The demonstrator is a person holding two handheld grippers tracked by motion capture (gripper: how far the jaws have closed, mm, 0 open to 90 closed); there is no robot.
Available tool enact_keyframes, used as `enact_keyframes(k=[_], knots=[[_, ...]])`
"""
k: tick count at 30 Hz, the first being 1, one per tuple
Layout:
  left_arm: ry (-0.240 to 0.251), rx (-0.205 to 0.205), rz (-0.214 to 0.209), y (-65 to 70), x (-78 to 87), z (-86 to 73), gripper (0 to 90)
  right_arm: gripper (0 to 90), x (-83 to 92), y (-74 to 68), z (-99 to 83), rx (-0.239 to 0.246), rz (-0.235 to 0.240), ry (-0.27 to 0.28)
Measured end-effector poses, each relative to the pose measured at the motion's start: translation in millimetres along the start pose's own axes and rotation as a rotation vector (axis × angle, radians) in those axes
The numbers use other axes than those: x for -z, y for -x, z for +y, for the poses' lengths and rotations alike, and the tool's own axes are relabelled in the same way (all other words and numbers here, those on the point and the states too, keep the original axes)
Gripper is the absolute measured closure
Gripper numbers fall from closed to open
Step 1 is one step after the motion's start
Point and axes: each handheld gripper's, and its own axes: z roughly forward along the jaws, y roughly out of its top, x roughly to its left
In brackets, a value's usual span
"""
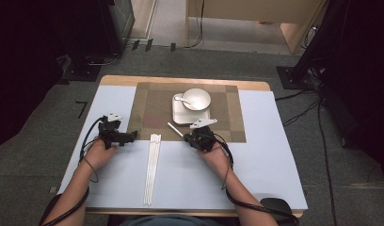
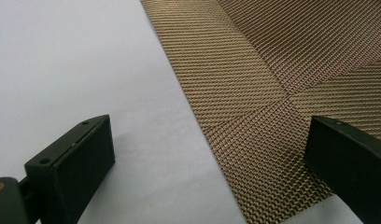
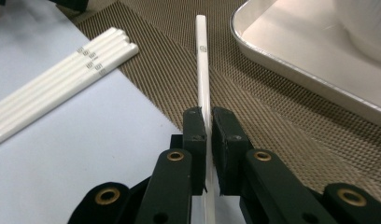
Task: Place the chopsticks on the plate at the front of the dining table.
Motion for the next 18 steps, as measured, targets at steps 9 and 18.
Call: enact_keyframes(k=[9,18], knots=[[-0.001,-0.001,0.0,-0.1,0.0,0.1,1.5,85.3,9.7,2.5,8.3,-0.016,0.018,0.021],[-0.001,0.0,-0.001,-0.1,0.0,0.1,1.5,85.4,13.6,0.2,12.9,-0.005,0.02,0.037]])
